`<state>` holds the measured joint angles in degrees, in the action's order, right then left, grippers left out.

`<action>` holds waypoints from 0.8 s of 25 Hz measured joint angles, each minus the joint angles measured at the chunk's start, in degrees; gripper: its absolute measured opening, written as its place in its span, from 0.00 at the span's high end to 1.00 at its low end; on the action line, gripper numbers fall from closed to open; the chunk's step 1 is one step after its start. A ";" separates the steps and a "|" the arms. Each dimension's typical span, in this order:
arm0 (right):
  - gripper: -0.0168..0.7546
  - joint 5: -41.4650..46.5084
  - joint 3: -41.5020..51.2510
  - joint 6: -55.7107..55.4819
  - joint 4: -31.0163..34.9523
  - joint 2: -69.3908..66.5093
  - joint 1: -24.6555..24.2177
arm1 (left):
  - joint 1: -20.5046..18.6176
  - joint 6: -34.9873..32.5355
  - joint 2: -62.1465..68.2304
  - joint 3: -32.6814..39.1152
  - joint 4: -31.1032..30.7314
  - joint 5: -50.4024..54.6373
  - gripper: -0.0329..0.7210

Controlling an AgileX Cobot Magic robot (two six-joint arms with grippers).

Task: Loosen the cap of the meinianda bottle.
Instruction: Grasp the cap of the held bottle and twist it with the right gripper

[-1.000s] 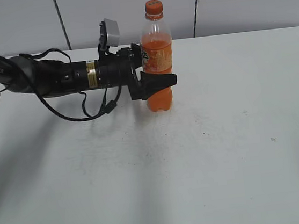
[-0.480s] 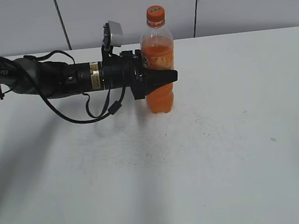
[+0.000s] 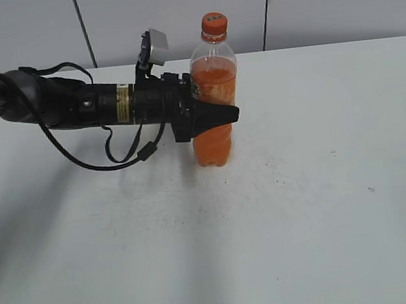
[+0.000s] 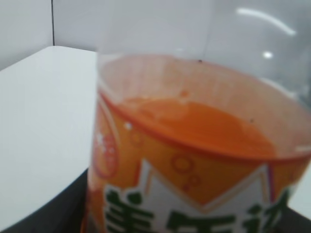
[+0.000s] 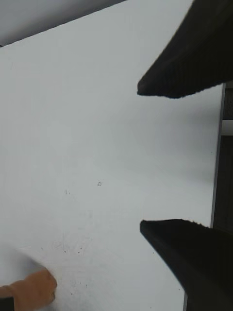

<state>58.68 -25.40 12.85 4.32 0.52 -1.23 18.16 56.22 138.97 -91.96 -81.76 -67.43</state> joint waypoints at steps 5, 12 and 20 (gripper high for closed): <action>0.22 0.00 0.00 0.00 0.00 0.00 0.00 | 0.00 -3.65 -6.28 8.95 -0.04 0.75 0.39; 0.22 0.00 0.00 0.00 0.00 0.00 0.00 | 2.50 -12.87 -13.93 22.67 9.33 0.86 0.39; 0.22 0.00 0.00 0.00 0.00 0.00 0.00 | 6.10 -19.84 -14.73 29.94 15.15 1.15 0.39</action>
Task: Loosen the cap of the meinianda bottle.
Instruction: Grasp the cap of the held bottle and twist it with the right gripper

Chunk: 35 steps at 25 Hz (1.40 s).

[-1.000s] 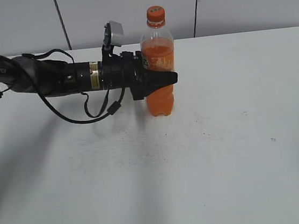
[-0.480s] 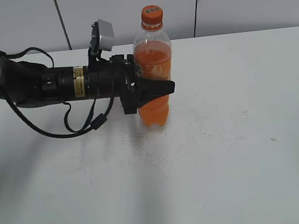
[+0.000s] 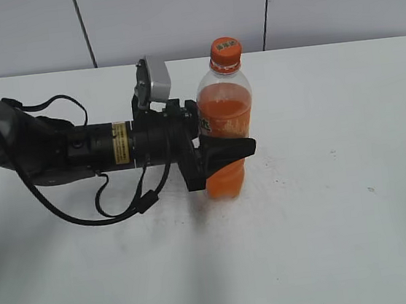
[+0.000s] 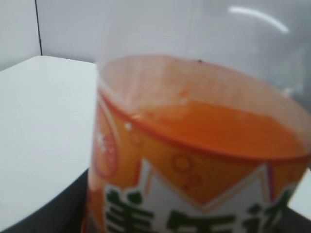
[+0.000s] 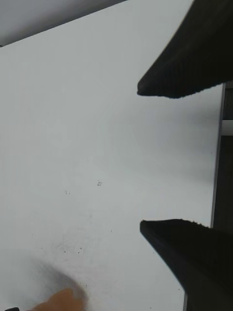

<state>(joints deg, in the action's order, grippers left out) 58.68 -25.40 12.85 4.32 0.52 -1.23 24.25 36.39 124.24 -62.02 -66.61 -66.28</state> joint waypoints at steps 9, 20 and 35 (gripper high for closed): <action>0.22 -0.02 0.00 0.00 0.00 0.00 0.00 | -0.05 -2.24 3.80 0.07 3.84 -1.86 0.39; 0.22 -0.02 0.00 0.00 0.00 0.00 0.00 | -0.58 -2.17 3.85 0.07 3.52 -2.10 0.39; 0.22 -0.07 -0.72 -1.10 0.00 -0.07 0.00 | -0.69 -2.05 3.85 0.07 3.52 -2.22 0.39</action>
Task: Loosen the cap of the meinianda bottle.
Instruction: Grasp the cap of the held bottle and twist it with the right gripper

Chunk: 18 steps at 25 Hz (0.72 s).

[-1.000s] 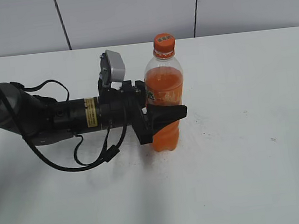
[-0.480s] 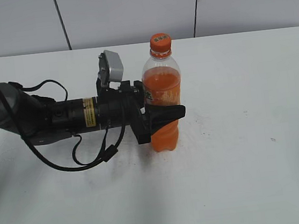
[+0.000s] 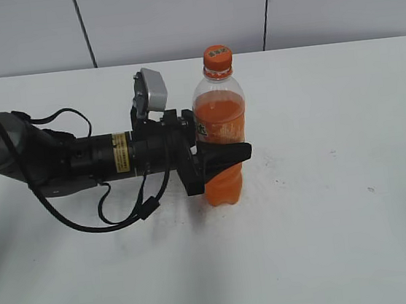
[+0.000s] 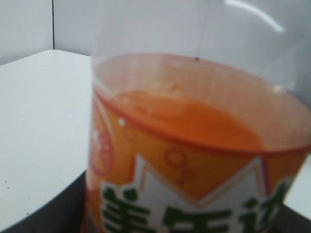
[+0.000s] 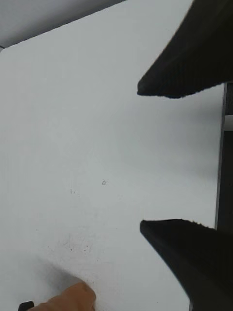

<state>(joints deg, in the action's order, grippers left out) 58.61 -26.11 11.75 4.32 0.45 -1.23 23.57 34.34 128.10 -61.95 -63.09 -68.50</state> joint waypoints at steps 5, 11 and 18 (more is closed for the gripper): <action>0.22 1.73 -5.60 -2.36 0.36 -9.50 0.00 | 0.00 -0.05 0.01 0.00 -0.07 0.00 0.39; 0.22 2.90 -18.68 -5.13 2.18 -28.77 0.00 | 0.00 -0.05 0.01 0.00 -0.07 -0.05 0.39; 0.22 -4.39 -27.57 -4.10 2.88 -44.69 0.00 | 0.00 0.00 0.01 0.00 0.03 -0.06 0.39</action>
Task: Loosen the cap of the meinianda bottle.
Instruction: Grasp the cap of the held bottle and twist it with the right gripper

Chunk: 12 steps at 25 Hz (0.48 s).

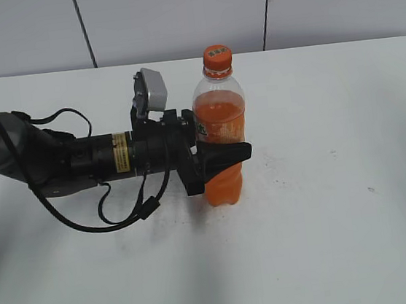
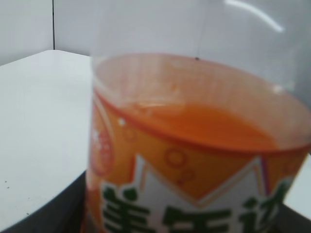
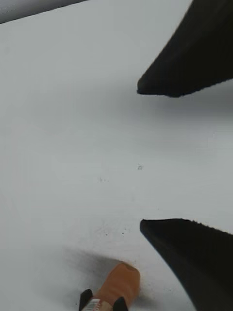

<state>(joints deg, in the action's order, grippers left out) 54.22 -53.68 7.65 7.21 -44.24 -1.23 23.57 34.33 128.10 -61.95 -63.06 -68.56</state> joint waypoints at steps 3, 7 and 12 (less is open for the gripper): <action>0.22 1.50 -4.23 -0.70 0.05 -9.13 0.00 | 0.00 0.00 0.00 0.00 0.11 0.00 0.39; 0.22 6.69 -12.35 -1.18 0.10 -19.28 0.00 | 0.00 0.00 0.00 0.00 0.17 -0.05 0.39; 0.22 11.25 -23.49 -1.09 0.10 -30.44 0.00 | 0.00 0.00 0.00 0.00 0.37 -0.05 0.39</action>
<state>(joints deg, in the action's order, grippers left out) 65.47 -77.17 6.56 7.31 -74.68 -1.23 23.57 34.33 128.10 -61.95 -62.69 -68.61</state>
